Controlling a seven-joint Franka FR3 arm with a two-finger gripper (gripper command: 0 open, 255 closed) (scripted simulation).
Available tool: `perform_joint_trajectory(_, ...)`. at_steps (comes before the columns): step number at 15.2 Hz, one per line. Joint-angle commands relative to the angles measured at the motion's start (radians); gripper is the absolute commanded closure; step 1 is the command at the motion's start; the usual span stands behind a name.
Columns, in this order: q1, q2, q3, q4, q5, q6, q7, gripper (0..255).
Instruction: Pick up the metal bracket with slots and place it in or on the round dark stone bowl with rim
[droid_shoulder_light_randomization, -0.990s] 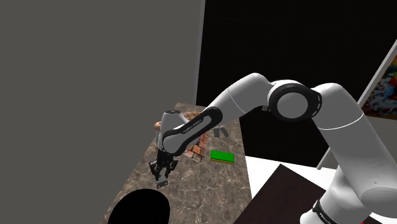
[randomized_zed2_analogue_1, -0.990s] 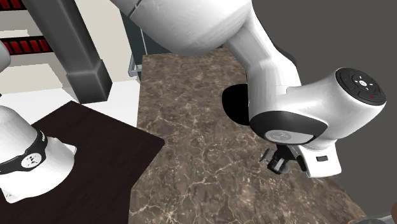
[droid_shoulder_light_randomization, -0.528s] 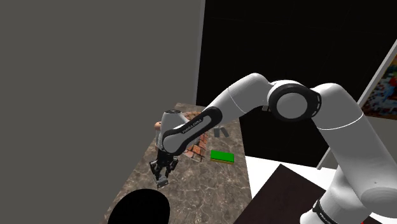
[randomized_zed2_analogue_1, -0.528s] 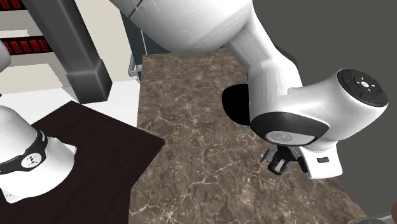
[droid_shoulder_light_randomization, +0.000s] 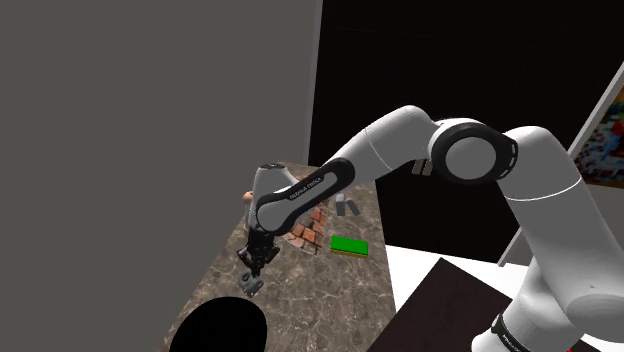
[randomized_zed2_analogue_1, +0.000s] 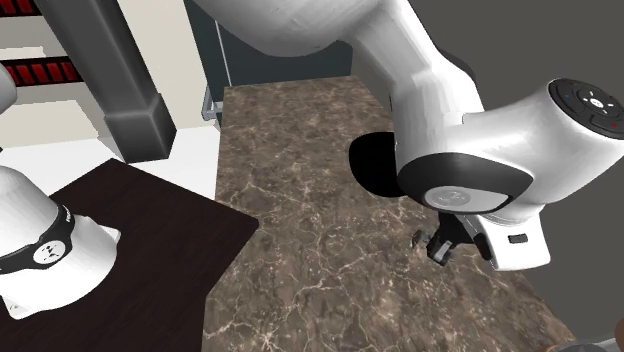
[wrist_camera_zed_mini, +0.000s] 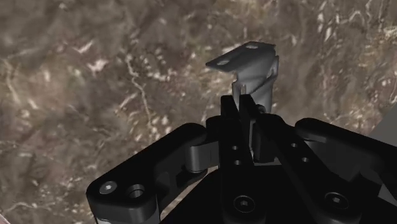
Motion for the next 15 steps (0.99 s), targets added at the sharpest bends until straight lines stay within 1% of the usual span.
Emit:
perform_joint_trajectory(1, -0.002, -0.018, 0.001, -0.006, 0.001, -0.014, 0.002, 255)
perform_joint_trajectory(15, -0.01, -0.142, 0.008, -0.005, 0.006, -0.137, 0.023, 255)
